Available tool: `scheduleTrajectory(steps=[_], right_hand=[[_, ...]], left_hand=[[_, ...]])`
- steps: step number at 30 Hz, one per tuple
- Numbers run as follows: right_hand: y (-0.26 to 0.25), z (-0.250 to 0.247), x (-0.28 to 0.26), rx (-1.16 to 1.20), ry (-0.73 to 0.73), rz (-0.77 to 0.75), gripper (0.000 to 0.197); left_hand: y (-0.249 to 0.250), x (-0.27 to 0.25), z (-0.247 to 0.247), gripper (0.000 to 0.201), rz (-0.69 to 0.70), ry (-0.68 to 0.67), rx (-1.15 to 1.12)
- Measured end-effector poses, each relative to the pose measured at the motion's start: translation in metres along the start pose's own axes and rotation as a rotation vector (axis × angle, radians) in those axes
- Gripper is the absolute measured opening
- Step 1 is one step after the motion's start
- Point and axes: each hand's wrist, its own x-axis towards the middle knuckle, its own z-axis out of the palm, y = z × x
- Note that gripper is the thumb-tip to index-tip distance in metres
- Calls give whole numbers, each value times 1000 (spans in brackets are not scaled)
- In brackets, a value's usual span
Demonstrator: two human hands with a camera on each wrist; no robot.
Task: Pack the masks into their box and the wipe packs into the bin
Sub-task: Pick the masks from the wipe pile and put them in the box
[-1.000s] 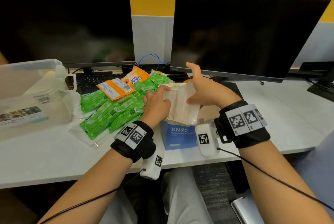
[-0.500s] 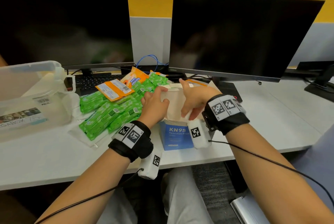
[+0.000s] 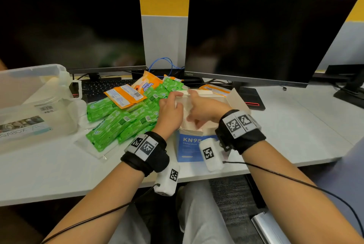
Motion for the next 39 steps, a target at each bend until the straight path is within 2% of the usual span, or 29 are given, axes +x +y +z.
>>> scheduleTrajectory(steps=[2, 5, 6, 8, 10, 12, 13, 15, 16, 18, 20, 22, 24, 26, 29, 31, 33, 36, 39], right_hand=[[-6, 9, 5, 75, -20, -34, 96], [-6, 8, 2, 249, -116, -65, 83], [-3, 4, -2, 359, -163, -80, 76], [6, -6, -8, 467, -180, -84, 74], [15, -22, -13, 366, -9, -104, 74], [30, -42, -14, 239, 305, -177, 62], [38, -55, -17, 253, 457, -187, 55], [59, -78, -21, 285, 684, -121, 46], [73, -85, -20, 274, 731, -47, 43], [103, -86, -9, 146, 640, 140, 34], [129, -69, 8, 14, 406, 327, 29], [146, -43, 19, -50, 195, 451, 39], [154, -20, 24, -45, 102, 500, 51], [156, -1, 28, -66, 112, 536, 65], [161, 11, 34, -193, 210, 612, 91], [164, 12, 37, -167, 234, 631, 101], [164, 10, 35, -48, 236, 622, 90], [161, 9, 30, 114, 250, 548, 53], [149, -5, 19, 271, 329, 390, 23]], left_hand=[[0, 0, -1, 31, -3, -3, 65], [2, 4, -7, 34, 99, 47, 400], [3, 7, -9, 34, 140, 24, 470], [7, 9, -10, 35, 129, -80, 533], [10, 9, -7, 40, 65, -165, 584], [12, 8, -4, 45, 29, -188, 619], [12, 8, -3, 45, 18, -179, 617], [12, 10, -4, 45, -17, -164, 596], [11, 11, -5, 46, -40, -166, 577], [10, 14, -6, 45, -71, -163, 536], [9, 15, -6, 43, -93, -140, 513], [9, 16, -3, 42, -99, -116, 508], [10, 16, 1, 41, -104, -93, 513], [11, 16, 3, 41, -112, -81, 513], [11, 18, 4, 39, -115, -83, 509], [10, 18, 3, 39, -111, -90, 505], [9, 18, 3, 39, -108, -102, 490], [9, 17, 3, 39, -106, -118, 461], [10, 16, 2, 39, -103, -120, 450]])
